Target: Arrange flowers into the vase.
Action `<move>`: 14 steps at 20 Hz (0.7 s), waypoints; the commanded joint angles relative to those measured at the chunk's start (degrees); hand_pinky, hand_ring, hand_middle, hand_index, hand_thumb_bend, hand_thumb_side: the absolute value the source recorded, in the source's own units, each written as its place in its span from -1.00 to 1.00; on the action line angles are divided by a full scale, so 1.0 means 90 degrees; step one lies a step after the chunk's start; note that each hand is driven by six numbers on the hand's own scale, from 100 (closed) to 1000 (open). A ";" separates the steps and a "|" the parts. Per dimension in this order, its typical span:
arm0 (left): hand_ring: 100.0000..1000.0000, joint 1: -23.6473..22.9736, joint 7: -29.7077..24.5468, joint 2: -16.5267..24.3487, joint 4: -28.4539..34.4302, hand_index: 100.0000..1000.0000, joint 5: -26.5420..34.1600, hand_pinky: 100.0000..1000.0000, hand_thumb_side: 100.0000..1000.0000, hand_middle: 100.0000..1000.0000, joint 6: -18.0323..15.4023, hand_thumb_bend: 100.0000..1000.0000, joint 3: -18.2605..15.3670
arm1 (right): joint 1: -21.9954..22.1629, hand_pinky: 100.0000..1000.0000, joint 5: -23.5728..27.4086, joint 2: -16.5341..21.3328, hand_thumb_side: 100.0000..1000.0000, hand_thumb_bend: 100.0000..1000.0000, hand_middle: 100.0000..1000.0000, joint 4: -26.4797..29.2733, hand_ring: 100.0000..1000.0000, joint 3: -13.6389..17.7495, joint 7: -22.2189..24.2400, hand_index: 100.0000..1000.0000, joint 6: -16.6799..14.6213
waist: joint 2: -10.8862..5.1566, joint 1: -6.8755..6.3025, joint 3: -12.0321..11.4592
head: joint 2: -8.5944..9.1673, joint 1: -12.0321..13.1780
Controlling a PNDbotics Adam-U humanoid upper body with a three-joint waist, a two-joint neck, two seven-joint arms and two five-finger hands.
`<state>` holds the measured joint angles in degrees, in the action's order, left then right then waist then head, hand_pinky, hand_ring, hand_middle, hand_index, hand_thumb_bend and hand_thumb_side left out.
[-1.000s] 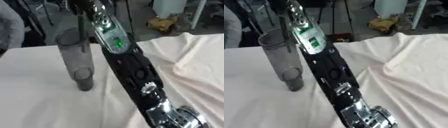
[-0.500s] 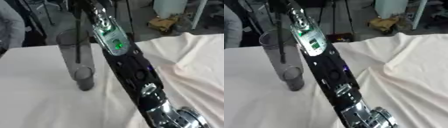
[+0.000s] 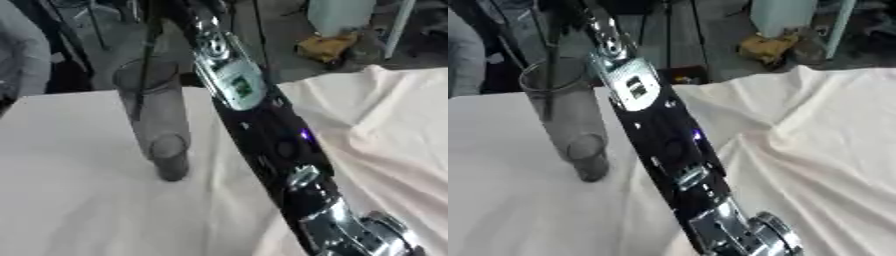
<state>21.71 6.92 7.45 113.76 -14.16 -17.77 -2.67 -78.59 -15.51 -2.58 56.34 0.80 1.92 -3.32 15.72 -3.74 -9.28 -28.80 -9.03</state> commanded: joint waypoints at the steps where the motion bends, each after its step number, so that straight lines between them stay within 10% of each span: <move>1: 0.72 0.0044 -0.0004 0.0037 0.0093 0.95 0.0019 0.42 1.00 0.74 0.0025 -1.00 -0.0024 | -0.0118 -0.85 -0.0214 0.0139 0.74 -0.08 -0.85 0.0088 -0.52 -0.0043 0.0050 -0.66 -0.0184 | -0.0150 -0.0015 -0.0005 | -0.0047 0.0038; 14: 0.72 0.0034 0.0001 0.0041 0.0093 0.95 0.0024 0.42 1.00 0.74 0.0027 -1.00 -0.0031 | -0.0212 -0.64 -0.1360 0.0319 0.68 -0.10 -0.51 -0.0179 -0.26 -0.0102 0.0815 -0.60 -0.0065 | -0.0169 0.0001 0.0015 | -0.0052 0.0063</move>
<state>21.66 6.89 7.45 113.76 -14.11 -17.66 -2.67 -78.65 -26.63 -0.64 54.09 -0.35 8.44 -4.16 15.52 -3.70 -9.10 -29.19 -8.63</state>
